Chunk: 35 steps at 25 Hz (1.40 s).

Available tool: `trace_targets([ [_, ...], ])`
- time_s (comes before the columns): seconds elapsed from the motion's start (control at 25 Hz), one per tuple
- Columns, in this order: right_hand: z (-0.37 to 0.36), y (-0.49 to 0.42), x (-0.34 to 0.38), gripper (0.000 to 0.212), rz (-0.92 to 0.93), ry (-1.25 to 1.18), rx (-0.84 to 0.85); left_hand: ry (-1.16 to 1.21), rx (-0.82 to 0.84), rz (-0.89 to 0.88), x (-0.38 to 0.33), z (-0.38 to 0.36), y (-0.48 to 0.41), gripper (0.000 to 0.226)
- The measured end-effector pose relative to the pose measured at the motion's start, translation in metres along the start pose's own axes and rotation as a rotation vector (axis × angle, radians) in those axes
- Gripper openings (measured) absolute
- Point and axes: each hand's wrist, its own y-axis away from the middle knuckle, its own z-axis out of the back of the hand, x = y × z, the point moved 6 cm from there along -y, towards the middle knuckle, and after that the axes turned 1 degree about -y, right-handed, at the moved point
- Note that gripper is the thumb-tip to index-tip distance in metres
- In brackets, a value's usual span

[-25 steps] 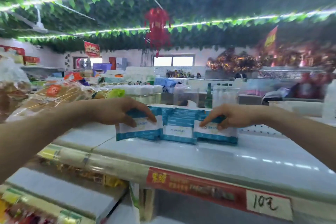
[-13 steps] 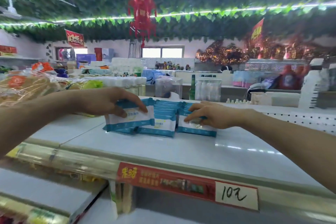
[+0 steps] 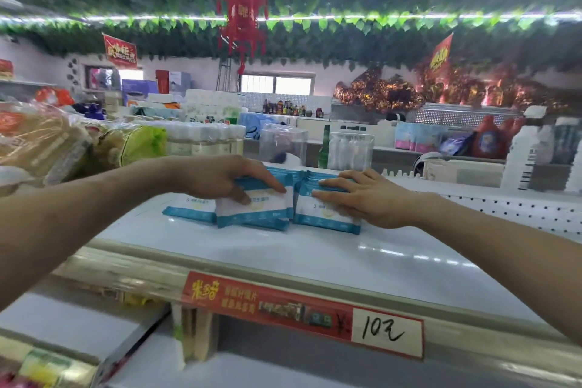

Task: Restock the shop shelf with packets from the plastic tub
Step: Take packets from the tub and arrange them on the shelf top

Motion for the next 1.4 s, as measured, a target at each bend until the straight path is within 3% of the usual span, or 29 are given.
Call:
trace_targets([
  [0.36, 0.035, 0.068, -0.046, 0.059, -0.324, 0.033, -0.217, -0.094, 0.064, -0.224, -0.045, -0.029, -0.090, 0.061],
  [0.52, 0.030, 0.103, -0.047, 0.059, -0.389, 0.061, -0.225, -0.228, 0.084, -0.287, -0.046, -0.052, -0.121, 0.064],
  [0.72, 0.017, 0.121, -0.042, 0.053, -0.401, 0.047, -0.185, -0.544, -0.022, -0.375, -0.042, -0.060, -0.131, 0.069],
  [0.88, 0.014, 0.107, -0.030, 0.048, -0.389, 0.001, -0.200, -0.650, -0.007, -0.361, -0.042, -0.068, -0.124, 0.067],
  [0.96, 0.021, 0.090, -0.020, 0.045, -0.365, -0.026, -0.213, -0.693, -0.046, -0.317, -0.043, -0.064, -0.111, 0.068],
  [1.16, 0.057, 0.011, 0.028, 0.042, -0.239, -0.168, -0.323, -0.700, -0.337, -0.065, -0.029, -0.011, -0.026, 0.064],
  [1.4, 0.106, -0.133, 0.203, 0.040, 0.144, -0.486, -0.535, -0.610, -0.452, 0.439, 0.067, 0.016, 0.189, 0.059],
])
